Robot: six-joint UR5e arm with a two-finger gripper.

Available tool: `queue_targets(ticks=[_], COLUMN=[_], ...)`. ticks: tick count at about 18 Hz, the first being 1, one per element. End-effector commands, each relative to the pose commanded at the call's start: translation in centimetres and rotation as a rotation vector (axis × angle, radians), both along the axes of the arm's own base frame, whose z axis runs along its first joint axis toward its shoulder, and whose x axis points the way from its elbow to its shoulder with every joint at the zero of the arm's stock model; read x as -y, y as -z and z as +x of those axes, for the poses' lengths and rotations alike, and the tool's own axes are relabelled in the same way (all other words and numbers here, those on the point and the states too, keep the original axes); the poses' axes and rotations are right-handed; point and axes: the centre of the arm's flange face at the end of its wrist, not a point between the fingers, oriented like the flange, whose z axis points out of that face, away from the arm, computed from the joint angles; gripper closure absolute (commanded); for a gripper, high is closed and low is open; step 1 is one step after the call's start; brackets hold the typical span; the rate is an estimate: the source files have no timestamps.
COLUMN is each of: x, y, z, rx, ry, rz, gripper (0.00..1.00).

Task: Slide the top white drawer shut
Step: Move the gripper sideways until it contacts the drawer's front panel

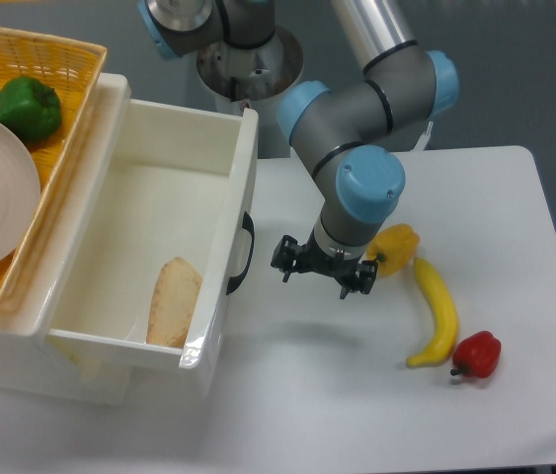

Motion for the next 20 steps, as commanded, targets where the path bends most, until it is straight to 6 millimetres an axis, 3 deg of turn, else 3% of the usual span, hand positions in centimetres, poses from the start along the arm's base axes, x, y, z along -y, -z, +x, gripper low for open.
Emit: queue_targets(ticks=[20], x=[-1.0], y=[-0.5], z=[1.4], rx=[0.079], ry=[-0.013], rz=[0.048], gripper=[0.00])
